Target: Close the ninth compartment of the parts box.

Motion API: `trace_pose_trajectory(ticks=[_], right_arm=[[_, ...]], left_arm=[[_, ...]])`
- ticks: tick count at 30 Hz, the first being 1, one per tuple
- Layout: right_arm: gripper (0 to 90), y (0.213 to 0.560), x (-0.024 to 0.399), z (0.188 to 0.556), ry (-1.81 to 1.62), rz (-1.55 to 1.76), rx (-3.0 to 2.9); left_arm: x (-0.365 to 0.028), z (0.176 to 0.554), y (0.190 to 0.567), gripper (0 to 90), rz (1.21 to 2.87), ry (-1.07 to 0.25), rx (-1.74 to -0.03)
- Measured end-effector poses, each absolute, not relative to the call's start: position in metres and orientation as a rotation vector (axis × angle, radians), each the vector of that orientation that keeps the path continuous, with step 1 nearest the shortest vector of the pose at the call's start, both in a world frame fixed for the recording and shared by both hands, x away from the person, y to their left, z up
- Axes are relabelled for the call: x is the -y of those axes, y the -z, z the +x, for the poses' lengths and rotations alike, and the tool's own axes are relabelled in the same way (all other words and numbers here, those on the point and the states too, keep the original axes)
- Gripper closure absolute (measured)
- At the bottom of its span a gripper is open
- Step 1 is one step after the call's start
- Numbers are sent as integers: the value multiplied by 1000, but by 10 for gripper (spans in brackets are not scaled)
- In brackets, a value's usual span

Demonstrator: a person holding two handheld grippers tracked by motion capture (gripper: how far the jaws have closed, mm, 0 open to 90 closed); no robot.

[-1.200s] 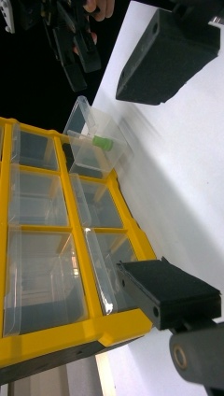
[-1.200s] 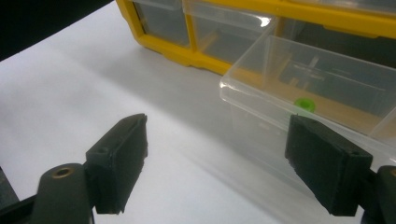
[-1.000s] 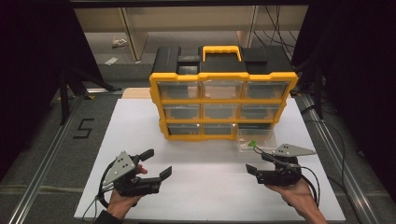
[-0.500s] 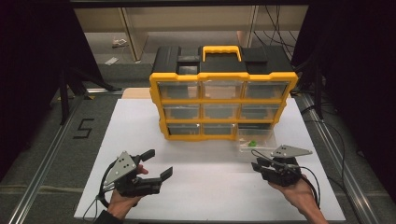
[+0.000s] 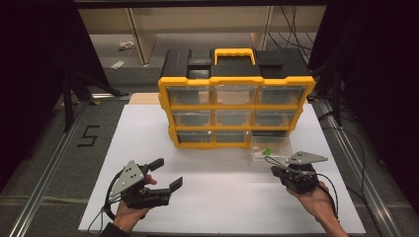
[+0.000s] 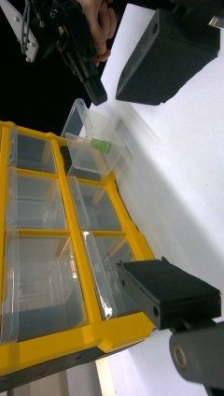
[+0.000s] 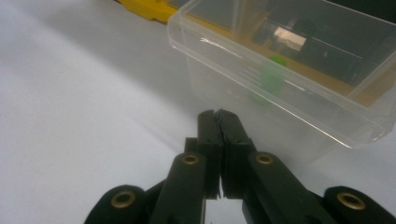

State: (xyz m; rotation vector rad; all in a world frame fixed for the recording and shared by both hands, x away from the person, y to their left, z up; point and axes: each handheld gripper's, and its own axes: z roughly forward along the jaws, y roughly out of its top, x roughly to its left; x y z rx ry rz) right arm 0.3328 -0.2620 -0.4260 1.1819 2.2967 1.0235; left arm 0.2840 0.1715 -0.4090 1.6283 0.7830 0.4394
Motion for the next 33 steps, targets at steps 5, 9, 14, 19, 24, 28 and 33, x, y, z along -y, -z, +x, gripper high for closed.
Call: trace_pose_trajectory(ticks=[5, 9, 14, 19, 24, 28, 33], right_arm=[[900, 429, 262, 338, -963, 1185, -2282], [900, 430, 263, 341, -940, 1184, -2272], [900, 431, 263, 342, -923, 1178, -2268], [900, 432, 262, 345, -905, 1178, -2257], [900, 433, 263, 347, -897, 1176, -2247], [900, 433, 264, 349, -901, 1180, -2235], [900, 435, 263, 353, -895, 1181, -2242]], left_arm=[[-171, 284, 409, 145, 1630, -440, -782], [-171, 284, 409, 145, 1629, -440, -783], [-172, 285, 409, 145, 1628, -440, -786], [-172, 284, 409, 146, 1629, -440, -785], [-172, 285, 409, 146, 1630, -438, -784], [-171, 285, 409, 146, 1631, -438, -785], [-171, 285, 409, 146, 1632, -438, -785]])
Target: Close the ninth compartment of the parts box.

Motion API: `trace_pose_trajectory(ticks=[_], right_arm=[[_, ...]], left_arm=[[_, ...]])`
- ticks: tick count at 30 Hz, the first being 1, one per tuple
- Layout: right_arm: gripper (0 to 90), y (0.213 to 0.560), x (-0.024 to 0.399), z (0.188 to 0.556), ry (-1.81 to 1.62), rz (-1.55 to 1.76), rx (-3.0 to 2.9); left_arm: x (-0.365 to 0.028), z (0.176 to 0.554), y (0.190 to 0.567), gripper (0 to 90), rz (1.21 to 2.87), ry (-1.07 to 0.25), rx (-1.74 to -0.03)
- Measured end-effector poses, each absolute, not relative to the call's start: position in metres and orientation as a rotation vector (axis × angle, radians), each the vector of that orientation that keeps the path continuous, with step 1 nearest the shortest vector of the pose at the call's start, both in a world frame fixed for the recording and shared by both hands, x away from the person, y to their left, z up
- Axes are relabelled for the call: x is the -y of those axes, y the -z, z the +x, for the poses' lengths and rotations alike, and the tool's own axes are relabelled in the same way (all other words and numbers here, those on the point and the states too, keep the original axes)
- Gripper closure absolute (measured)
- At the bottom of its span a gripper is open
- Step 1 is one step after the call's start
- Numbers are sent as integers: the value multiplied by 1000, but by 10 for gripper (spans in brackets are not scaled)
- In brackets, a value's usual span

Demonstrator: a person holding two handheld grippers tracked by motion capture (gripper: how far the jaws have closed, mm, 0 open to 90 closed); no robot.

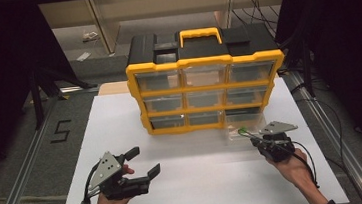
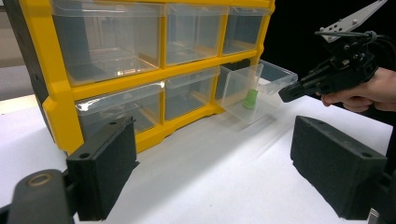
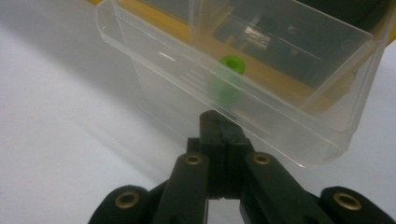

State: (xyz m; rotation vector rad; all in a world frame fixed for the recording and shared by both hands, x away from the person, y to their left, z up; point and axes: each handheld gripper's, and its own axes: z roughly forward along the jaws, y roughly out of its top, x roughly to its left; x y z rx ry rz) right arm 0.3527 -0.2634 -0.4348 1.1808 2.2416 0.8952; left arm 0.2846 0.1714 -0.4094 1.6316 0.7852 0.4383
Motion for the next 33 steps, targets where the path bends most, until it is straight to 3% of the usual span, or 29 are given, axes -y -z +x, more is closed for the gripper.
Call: trace_pose_trajectory(ticks=[33], right_arm=[[900, 435, 255, 371, -894, 1167, -2221]], left_arm=[[-172, 285, 409, 146, 1629, -439, -789]])
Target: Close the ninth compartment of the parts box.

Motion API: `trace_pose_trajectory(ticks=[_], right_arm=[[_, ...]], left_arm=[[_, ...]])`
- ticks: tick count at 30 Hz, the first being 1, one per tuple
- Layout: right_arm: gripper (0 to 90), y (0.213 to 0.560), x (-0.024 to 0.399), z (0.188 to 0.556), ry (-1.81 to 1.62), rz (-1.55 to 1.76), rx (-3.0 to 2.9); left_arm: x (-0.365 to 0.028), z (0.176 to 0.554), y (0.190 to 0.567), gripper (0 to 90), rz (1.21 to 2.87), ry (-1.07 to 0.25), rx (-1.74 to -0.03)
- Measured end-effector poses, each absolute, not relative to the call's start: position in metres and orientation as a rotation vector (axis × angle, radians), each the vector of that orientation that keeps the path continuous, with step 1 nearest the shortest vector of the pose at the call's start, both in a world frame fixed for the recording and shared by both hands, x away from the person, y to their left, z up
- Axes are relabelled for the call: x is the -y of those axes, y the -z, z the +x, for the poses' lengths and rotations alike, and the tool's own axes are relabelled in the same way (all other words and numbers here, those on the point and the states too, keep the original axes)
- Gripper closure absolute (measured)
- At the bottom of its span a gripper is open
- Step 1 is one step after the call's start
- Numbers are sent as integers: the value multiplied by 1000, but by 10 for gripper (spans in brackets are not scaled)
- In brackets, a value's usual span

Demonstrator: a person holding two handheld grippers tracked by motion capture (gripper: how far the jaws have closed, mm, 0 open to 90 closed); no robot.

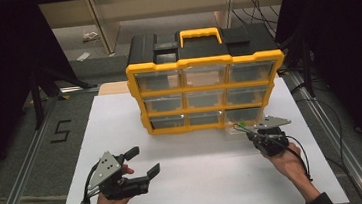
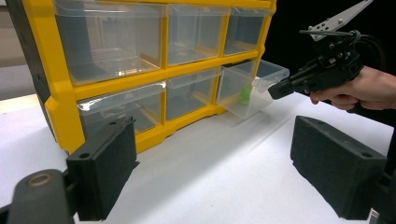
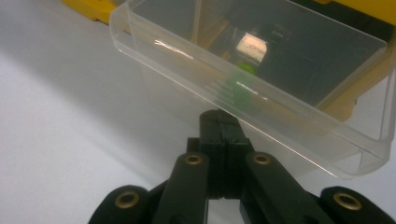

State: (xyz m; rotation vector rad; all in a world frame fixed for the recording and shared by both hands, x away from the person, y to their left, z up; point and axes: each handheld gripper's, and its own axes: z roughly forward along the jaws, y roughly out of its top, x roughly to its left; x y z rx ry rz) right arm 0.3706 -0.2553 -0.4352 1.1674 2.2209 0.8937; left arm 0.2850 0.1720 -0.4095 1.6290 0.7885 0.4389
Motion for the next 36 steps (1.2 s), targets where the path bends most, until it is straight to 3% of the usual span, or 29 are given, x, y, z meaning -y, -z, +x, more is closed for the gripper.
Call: trace_pose_trajectory(ticks=[36], right_arm=[[900, 440, 245, 399, -891, 1201, -2198]], left_arm=[[-172, 285, 409, 146, 1627, -439, -788]])
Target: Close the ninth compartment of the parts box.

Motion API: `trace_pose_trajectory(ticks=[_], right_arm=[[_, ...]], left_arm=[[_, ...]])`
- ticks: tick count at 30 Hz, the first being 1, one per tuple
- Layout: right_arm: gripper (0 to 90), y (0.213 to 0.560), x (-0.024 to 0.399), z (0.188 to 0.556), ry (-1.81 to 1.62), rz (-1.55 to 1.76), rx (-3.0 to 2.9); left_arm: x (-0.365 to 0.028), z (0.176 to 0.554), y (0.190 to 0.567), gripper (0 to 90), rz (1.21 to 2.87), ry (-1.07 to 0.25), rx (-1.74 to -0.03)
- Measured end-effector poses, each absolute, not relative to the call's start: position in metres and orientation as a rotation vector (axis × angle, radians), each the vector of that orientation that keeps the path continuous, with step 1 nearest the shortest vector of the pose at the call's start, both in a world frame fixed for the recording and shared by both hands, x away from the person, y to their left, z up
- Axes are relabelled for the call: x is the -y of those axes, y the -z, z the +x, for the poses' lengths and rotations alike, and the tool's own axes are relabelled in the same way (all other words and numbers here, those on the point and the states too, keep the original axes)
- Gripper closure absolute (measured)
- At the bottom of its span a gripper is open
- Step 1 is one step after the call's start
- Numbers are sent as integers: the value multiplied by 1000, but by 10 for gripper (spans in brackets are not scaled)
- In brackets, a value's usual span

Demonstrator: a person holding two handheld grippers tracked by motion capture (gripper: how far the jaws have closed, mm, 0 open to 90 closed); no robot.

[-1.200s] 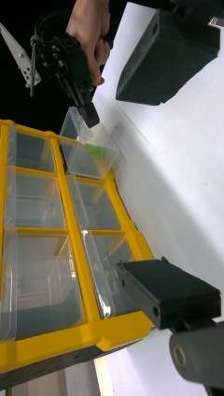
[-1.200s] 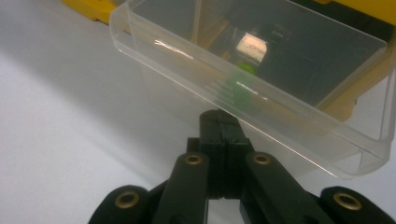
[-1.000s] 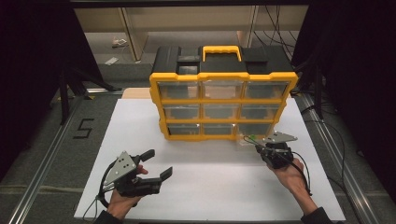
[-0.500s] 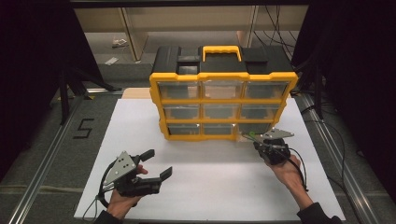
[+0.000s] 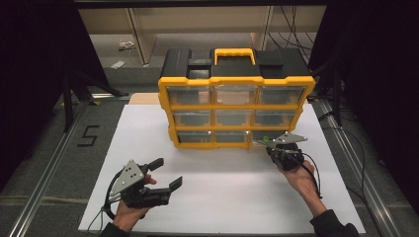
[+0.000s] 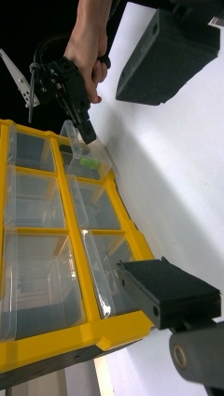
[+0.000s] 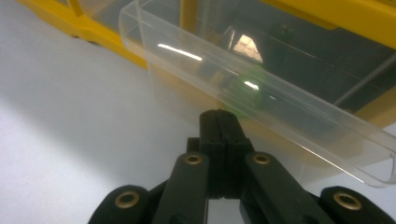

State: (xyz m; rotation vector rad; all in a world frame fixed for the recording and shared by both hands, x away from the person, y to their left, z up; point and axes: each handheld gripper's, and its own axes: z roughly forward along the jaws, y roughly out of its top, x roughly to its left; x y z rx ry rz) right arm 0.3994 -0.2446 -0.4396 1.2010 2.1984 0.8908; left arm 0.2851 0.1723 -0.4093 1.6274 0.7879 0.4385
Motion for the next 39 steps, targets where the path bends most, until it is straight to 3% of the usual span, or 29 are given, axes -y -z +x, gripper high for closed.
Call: trace_pose_trajectory(ticks=[39], right_arm=[[900, 443, 241, 421, -882, 1208, -2141]], left_arm=[[-172, 285, 409, 146, 1626, -438, -788]])
